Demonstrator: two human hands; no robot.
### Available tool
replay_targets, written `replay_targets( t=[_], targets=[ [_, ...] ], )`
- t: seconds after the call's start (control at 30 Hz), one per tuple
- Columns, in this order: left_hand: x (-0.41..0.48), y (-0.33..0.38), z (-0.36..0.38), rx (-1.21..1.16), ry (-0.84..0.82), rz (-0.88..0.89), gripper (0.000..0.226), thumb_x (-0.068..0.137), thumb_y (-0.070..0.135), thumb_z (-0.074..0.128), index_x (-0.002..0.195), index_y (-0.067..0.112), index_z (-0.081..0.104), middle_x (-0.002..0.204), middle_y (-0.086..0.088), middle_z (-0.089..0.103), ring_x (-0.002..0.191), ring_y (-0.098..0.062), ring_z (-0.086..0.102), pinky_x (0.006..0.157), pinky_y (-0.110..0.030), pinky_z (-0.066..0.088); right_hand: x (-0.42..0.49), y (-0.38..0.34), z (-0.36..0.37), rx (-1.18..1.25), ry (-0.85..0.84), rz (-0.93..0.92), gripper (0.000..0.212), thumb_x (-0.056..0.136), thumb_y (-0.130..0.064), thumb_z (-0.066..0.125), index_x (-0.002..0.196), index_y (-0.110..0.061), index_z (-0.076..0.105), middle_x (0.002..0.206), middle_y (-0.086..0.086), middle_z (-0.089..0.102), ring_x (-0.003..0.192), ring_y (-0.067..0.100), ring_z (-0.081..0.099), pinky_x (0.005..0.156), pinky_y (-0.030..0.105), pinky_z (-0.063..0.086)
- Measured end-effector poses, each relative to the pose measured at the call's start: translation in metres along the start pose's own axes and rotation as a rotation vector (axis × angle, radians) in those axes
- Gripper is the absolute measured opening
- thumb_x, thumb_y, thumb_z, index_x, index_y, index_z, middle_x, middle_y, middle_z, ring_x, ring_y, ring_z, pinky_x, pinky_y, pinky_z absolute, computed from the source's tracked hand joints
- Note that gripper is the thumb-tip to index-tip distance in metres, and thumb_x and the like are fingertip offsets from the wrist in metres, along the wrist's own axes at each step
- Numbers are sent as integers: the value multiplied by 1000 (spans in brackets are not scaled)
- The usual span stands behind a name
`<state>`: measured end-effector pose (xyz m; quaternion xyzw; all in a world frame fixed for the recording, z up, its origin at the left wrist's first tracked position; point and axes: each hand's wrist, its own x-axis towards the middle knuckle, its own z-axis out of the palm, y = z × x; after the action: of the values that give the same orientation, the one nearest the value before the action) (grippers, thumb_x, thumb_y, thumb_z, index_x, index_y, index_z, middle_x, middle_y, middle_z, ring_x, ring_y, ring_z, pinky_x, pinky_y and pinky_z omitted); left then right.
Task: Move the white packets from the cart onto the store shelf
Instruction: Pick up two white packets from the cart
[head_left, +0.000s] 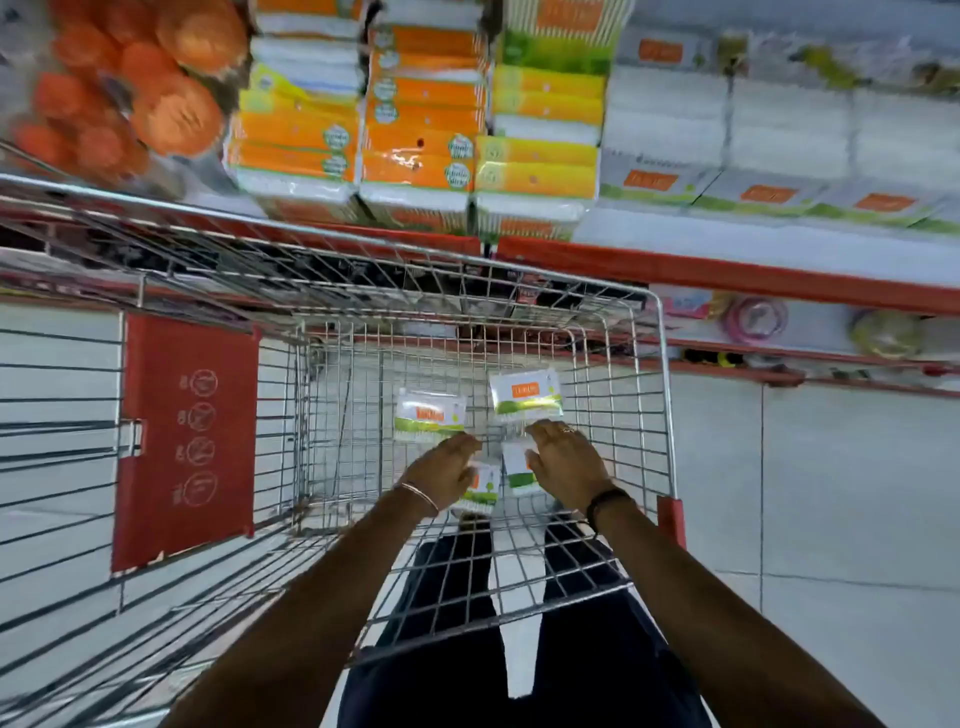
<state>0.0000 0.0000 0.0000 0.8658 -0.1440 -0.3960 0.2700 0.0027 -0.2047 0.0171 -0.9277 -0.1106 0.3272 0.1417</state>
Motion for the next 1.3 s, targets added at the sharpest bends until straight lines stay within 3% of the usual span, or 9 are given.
replay_targets(
  t=[0.13,0.2,0.3,0.4,0.47,0.6,0.77,0.93,1.3],
  targets=[
    [10,-14,17,204,-180,-25,59,91,7,51,142,0,22,153,-18,22,139,-33,28,115,-39,28,12,15,28,-26,-126,67,63,89,-20,55,143,-9,26,151,11,32,141,27,27,113,41,27],
    [16,-20,29,310,-147,9,63,84,3,57,139,-5,28,148,-25,31,134,-38,35,109,-43,37,17,20,43,-59,-166,95,73,85,-19,59,145,-9,20,154,10,26,143,28,21,116,43,23],
    [25,-26,49,496,-152,0,62,57,8,76,115,-4,58,109,-22,67,94,-36,64,71,-40,59,23,28,62,-120,-183,154,80,78,-17,63,144,-13,18,152,11,28,138,34,27,108,52,35],
    [30,-22,57,612,-49,-5,59,34,17,85,90,7,71,82,-6,72,70,-22,67,57,-27,56,29,34,77,-122,-149,167,73,72,-5,59,138,-13,28,142,13,39,129,37,37,97,54,44],
    [29,-16,51,604,-31,-20,56,35,18,87,88,8,70,83,-8,72,69,-22,67,64,-28,57,30,31,71,-108,-103,153,67,71,4,55,133,-11,35,136,15,44,126,37,41,98,53,44],
    [25,-14,41,527,-70,-122,53,79,14,67,124,1,42,121,-18,56,107,-34,57,96,-40,44,26,24,61,-139,-67,28,57,73,11,55,128,2,43,137,20,44,127,35,43,105,45,36],
    [24,-9,28,442,-150,-158,49,87,14,59,128,0,35,124,-21,55,111,-37,56,93,-42,45,22,22,58,-191,-110,59,68,80,7,55,140,-9,29,138,14,45,124,33,46,101,45,39],
    [23,-13,31,285,-136,-187,54,82,7,64,127,0,35,126,-21,52,115,-36,51,93,-45,47,24,17,50,-301,-197,53,44,85,-1,52,128,-4,42,132,14,48,126,33,40,101,44,36],
    [-13,16,-8,262,-51,-208,52,80,8,61,129,8,44,131,-12,47,124,-28,42,99,-42,47,-7,-2,4,22,-108,15,62,77,6,62,133,-8,39,128,17,54,116,34,49,91,39,43]
  ],
)
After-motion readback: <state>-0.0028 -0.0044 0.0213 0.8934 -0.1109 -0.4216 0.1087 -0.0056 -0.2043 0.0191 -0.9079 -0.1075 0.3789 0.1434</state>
